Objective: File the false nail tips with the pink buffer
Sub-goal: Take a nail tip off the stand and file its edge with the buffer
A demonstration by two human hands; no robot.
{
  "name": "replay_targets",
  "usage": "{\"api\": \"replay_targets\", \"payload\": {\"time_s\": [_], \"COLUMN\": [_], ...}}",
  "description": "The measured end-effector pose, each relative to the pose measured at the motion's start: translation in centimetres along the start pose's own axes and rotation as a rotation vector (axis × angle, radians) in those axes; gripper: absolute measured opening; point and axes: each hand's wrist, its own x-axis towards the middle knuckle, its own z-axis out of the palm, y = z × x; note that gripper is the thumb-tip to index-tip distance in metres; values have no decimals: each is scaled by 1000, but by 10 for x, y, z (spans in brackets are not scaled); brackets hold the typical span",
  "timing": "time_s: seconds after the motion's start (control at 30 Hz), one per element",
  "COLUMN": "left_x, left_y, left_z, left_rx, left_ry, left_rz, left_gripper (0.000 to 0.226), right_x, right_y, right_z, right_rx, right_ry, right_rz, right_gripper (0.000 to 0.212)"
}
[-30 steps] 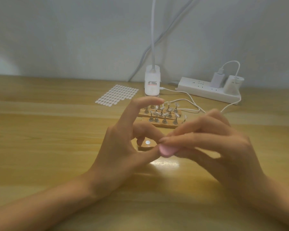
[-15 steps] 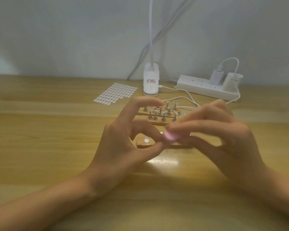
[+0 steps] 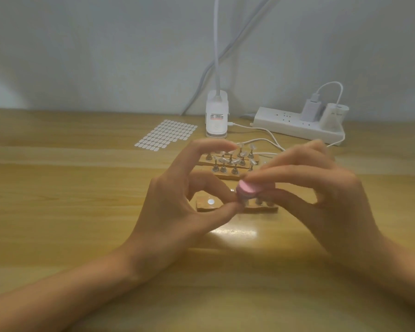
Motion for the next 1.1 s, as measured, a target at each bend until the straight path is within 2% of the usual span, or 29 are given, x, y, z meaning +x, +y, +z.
{"api": "replay_targets", "payload": {"time_s": [0.13,0.23,0.37,0.43,0.5,0.6,0.77,0.9,1.0,1.1], "left_x": [0,1,0,1,3,4,4,3,3,4], "left_y": [1,-1,-2,-3,-4,-4,-3,-2,0,1], "left_z": [1,1,2,1,1,0,0,1,0,0], "left_rx": [-30,-27,-53,-84,-129,-192,-166,-110,-54,-59], "left_ry": [-17,-14,-31,-35,-25,-19,19,20,27,17], "left_rz": [-4,-1,1,-24,-66,-100,-95,-62,-48,-30], "left_gripper": [59,59,58,58,61,61,61,52,53,51], "right_x": [-2,0,-2,0,2,0,1,0,0,1], "right_y": [-3,0,0,8,12,6,11,8,11,5], "right_z": [4,1,6,2,-1,8,6,9,3,6], "right_rx": [18,7,26,29,117,257,221,202,175,188], "right_ry": [-47,1,-32,2,54,16,24,-32,-7,-41], "right_rz": [-63,3,-55,21,109,77,123,60,108,2], "right_gripper": [18,20,19,19,21,19,13,12,11,14]}}
